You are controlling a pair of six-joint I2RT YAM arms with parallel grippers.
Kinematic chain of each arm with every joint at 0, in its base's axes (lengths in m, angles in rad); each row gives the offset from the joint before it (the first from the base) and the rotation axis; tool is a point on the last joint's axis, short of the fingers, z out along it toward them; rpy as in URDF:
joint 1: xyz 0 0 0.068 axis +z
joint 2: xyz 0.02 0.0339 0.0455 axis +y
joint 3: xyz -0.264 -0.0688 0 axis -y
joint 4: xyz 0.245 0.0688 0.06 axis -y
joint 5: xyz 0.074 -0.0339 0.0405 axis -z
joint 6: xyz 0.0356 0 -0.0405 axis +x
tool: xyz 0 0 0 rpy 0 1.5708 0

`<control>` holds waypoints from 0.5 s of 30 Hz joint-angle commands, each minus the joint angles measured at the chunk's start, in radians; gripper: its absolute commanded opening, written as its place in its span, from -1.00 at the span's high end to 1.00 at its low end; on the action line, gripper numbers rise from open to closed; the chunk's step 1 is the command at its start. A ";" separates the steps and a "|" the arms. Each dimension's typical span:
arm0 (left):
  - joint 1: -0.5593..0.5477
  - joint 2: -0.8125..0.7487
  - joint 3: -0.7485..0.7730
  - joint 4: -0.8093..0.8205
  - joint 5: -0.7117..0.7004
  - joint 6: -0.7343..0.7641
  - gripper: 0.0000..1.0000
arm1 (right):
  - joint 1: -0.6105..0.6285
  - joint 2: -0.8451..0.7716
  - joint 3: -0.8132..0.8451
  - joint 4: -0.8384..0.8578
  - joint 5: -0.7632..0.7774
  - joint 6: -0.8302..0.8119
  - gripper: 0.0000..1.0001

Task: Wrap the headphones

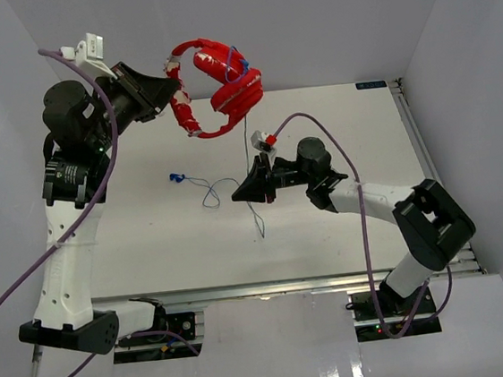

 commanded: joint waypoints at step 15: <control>-0.010 0.190 -0.289 0.182 -0.539 0.204 1.00 | 0.035 -0.375 0.243 -1.351 0.888 -1.158 0.85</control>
